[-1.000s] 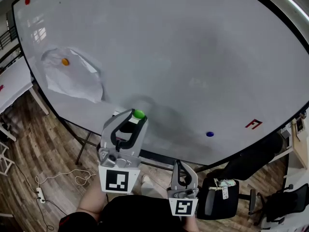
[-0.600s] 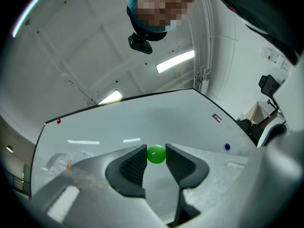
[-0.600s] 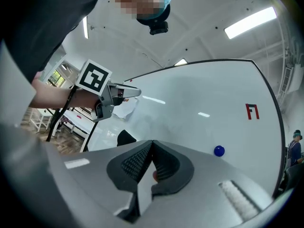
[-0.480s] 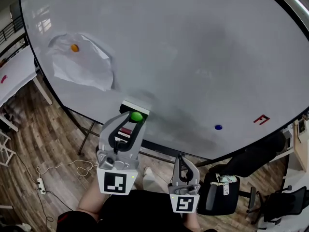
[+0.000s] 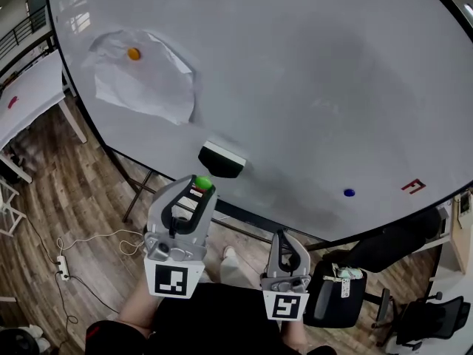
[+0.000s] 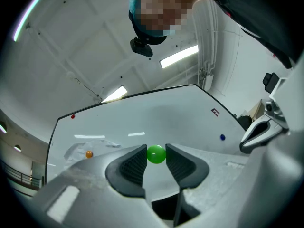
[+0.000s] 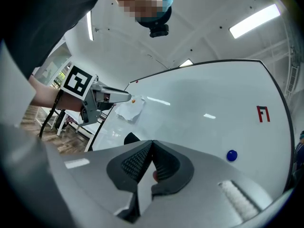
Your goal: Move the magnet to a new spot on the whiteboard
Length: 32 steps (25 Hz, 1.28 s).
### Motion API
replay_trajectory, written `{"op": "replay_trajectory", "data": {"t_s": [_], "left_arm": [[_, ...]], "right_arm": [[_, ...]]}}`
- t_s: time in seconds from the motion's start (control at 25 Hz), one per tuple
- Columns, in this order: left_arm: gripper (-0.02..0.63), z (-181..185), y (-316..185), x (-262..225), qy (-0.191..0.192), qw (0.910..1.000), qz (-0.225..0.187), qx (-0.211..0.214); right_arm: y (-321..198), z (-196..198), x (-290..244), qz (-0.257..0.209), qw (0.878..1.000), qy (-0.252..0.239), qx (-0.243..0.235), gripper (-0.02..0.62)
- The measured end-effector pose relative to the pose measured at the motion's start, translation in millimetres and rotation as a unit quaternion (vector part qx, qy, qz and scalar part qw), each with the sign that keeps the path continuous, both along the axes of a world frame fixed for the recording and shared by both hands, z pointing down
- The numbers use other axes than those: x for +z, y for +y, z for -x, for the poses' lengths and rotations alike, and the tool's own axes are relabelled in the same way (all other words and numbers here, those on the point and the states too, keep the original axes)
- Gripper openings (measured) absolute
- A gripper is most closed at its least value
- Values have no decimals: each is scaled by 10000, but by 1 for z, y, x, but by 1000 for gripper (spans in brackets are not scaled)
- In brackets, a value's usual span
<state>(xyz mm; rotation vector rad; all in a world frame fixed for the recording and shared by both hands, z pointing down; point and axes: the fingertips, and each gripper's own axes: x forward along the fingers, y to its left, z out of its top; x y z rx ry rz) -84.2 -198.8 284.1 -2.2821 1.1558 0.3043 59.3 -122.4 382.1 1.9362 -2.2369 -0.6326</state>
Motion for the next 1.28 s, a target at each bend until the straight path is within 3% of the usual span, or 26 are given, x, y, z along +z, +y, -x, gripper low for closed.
{"op": "replay_trajectory", "data": {"t_s": [0.6, 1.28], "left_arm": [[132, 32, 24, 57, -280, 9988, 374, -153], [132, 37, 46, 79, -280, 9977, 560, -250]], "right_arm": [[-5, 21, -7, -102, 9996, 74, -260, 2], [6, 23, 2, 3, 9996, 18, -297, 2]]}}
